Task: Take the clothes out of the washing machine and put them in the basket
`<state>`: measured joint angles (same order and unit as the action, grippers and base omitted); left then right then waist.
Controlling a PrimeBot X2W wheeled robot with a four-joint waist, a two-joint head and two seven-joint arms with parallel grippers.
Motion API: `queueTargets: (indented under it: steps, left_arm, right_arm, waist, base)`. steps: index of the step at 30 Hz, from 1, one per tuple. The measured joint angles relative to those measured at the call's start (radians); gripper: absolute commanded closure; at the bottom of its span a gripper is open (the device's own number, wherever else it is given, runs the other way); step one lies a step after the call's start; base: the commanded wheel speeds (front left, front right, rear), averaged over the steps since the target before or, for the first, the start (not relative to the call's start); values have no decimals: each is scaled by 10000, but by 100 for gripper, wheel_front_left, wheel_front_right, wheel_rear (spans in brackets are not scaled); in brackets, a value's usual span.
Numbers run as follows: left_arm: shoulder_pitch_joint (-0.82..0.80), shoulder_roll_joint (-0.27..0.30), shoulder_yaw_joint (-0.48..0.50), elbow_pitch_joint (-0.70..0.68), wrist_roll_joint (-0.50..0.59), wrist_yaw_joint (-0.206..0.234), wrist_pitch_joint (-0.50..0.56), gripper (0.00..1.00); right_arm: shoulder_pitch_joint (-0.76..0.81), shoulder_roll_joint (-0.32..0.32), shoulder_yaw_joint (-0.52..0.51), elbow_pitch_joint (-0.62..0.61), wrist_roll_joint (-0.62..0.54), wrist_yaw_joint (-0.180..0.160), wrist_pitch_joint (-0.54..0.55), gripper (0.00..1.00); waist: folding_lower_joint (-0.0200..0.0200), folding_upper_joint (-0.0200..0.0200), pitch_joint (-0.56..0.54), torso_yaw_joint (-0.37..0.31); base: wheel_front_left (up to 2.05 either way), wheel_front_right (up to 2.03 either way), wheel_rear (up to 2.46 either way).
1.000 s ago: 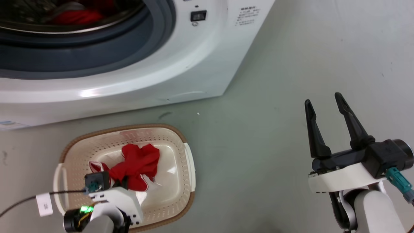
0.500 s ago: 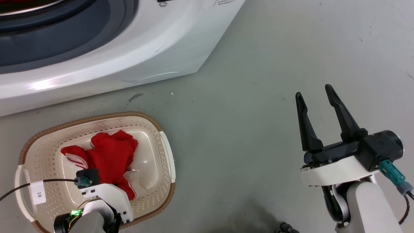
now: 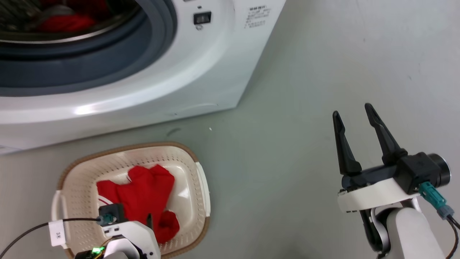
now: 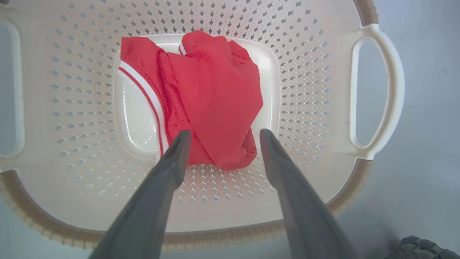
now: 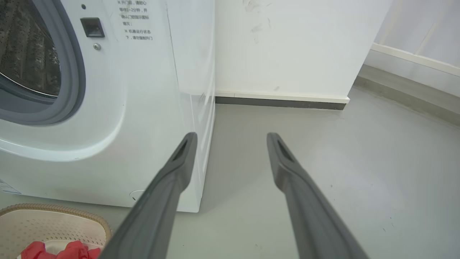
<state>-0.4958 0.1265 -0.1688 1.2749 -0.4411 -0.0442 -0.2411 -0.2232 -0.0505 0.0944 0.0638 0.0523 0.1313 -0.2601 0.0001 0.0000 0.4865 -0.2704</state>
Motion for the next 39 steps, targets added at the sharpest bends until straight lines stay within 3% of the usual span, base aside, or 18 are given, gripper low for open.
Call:
queueTargets:
  steps: [5,15,26,31,39]
  left_arm:
    - [485,-136,-109,-748,232,111,-188,0]
    - [1962,-192,433,-4786,1227,719,-219,0]
    - [2430,-221,1068,-8665,2343,1141,-222,0]
    - [1911,31,1147,-8939,2447,966,-222,0]
    - [10,980,1175,-7605,2414,422,725,0]
  right_arm:
    - [453,-2,-171,-13,-205,-2,171,0]
    - [1409,-2,-518,-458,-332,0,688,0]
    - [1857,-2,-568,-882,-343,0,976,0]
    - [1869,0,-483,-965,-280,-2,1026,0]
    - [1647,-4,-157,-928,-125,0,924,0]
  waist:
    - [-1,1,-1024,376]
    - [-3,0,-2751,1194]
    - [-3,0,-3598,1585]
    - [-3,0,-3582,1451]
    - [-1,0,-3118,774]
  base:
    - [0,0,0]
    - [0,0,0]
    - [0,0,0]
    - [0,0,0]
    - [0,0,0]
